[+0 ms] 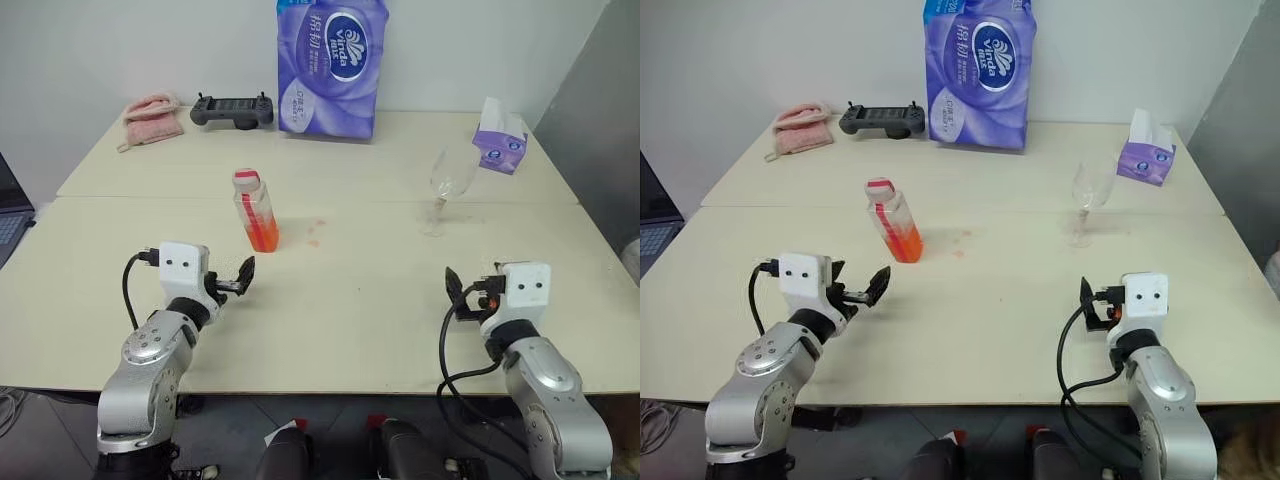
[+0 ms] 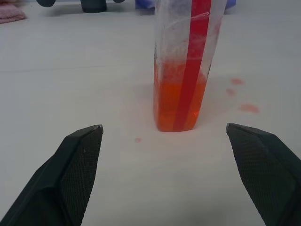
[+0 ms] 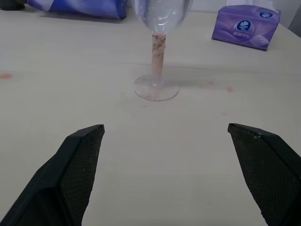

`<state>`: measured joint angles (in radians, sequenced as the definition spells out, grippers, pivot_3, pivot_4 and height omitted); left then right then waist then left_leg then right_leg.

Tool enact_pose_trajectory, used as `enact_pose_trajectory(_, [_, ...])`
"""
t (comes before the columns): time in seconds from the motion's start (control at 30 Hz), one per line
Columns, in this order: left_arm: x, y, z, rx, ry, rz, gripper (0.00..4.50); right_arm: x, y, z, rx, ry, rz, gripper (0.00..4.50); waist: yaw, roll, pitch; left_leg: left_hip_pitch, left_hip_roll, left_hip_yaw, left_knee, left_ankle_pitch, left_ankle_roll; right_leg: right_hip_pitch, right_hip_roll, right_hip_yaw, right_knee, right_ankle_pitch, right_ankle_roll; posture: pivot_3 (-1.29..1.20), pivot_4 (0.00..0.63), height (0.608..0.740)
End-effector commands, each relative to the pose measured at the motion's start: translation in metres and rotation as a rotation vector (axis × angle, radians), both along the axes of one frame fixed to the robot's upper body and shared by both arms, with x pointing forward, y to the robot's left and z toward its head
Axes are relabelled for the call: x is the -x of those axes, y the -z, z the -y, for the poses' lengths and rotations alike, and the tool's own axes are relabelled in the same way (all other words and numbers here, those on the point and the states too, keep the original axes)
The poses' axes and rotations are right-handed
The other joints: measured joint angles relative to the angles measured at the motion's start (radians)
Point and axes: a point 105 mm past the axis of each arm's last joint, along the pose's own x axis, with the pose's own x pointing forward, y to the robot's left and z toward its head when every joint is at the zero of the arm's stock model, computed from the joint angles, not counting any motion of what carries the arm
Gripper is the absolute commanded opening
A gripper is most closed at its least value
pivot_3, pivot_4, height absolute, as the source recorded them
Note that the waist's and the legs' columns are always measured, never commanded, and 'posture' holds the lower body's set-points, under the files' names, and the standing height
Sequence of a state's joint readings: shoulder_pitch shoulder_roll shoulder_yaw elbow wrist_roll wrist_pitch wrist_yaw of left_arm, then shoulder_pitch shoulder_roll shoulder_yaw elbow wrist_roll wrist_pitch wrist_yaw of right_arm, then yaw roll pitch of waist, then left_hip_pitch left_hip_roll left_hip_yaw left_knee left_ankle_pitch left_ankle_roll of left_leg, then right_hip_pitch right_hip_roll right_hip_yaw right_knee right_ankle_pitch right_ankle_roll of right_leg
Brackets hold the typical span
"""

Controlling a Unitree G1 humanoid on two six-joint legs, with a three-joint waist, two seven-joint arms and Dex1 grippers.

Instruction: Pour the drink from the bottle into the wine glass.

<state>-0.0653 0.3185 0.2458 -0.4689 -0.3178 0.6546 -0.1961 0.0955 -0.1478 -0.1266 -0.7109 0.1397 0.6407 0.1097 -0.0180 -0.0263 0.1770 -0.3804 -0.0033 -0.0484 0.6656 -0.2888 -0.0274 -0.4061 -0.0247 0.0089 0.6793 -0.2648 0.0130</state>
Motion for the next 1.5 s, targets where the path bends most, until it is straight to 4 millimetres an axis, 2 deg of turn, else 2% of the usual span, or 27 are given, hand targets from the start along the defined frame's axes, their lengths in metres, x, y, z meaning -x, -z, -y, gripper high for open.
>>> enact_pose_trajectory(0.03, [0.005, -0.012, 0.002, 0.001, -0.008, 0.041, 4.47, 0.005, -0.018, -0.003, -0.009, -0.022, 0.074, 4.50, 0.000, 0.000, 0.000, 0.000, 0.000, 0.000, 0.000, 0.000, 0.000, 0.000, 0.000, 0.000, 0.000, 0.000, 0.000, 0.00, 0.150, 0.740])
enact_pose_trajectory(0.37, [0.005, -0.011, 0.001, 0.023, -0.016, 0.053, 4.47, 0.002, -0.021, -0.008, 0.019, -0.054, 0.084, 4.50, 0.000, 0.000, 0.000, 0.000, 0.000, 0.000, 0.000, 0.000, 0.000, 0.000, 0.001, 0.000, 0.000, 0.000, 0.000, 0.00, 0.150, 0.740])
enact_pose_trajectory(0.87, [-0.004, -0.011, -0.001, 0.017, -0.006, 0.062, 4.47, 0.000, -0.030, -0.005, 0.043, -0.079, 0.104, 4.50, 0.000, 0.000, 0.000, 0.000, 0.000, 0.000, 0.000, 0.000, 0.000, 0.000, 0.001, 0.000, 0.000, 0.000, 0.000, 0.00, 0.150, 0.740])
enact_pose_trajectory(0.97, [-0.010, -0.012, -0.003, 0.007, -0.003, 0.067, 4.47, -0.005, -0.046, -0.006, 0.057, -0.196, 0.125, 4.50, 0.000, 0.000, 0.000, 0.000, -0.001, 0.000, 0.000, 0.000, 0.000, 0.000, 0.002, 0.000, 0.000, 0.000, 0.000, 0.00, 0.150, 0.740])
enact_pose_trajectory(1.03, [-0.015, -0.014, -0.003, 0.004, 0.003, 0.072, 4.47, -0.008, -0.066, -0.015, 0.023, -0.369, 0.146, 4.50, 0.000, 0.000, 0.000, 0.000, -0.001, 0.000, 0.000, 0.000, 0.000, 0.000, 0.003, 0.000, 0.000, 0.000, 0.000, 0.00, 0.150, 0.740])
enact_pose_trajectory(1.13, [-0.021, -0.016, -0.001, 0.011, 0.014, 0.079, 4.47, -0.001, -0.093, -0.037, -0.007, -0.703, 0.129, 4.50, -0.001, 0.000, 0.001, 0.000, -0.001, 0.000, 0.000, 0.000, 0.000, 0.000, 0.003, 0.000, 0.000, 0.000, 0.000, 0.00, 0.150, 0.740])
enact_pose_trajectory(1.27, [-0.026, -0.016, 0.008, 0.024, 0.037, 0.083, 4.47, 0.008, -0.112, -0.051, 0.000, -0.944, 0.074, 4.50, 0.000, 0.000, 0.001, 0.000, -0.001, -0.001, -0.001, 0.000, 0.001, 0.001, 0.003, -0.002, -0.002, 0.000, -0.001, 0.00, 0.150, 0.740])
enact_pose_trajectory(1.37, [-0.029, -0.016, 0.014, 0.031, 0.051, 0.088, 4.47, 0.007, -0.122, -0.059, 0.004, -1.002, 0.075, 4.50, 0.001, -0.001, 0.001, -0.001, -0.002, 0.000, 0.000, 0.000, 0.001, 0.001, 0.002, -0.001, -0.002, 0.000, -0.001, 0.00, 0.150, 0.740])
enact_pose_trajectory(1.5, [-0.033, -0.018, 0.020, 0.037, 0.070, 0.096, 4.47, 0.001, -0.129, -0.064, -0.011, -0.981, 0.105, 4.50, 0.002, -0.001, 0.001, -0.001, -0.001, 0.000, 0.000, 0.000, 0.001, 0.001, 0.002, -0.001, -0.001, 0.000, -0.001, 0.00, 0.150, 0.740])
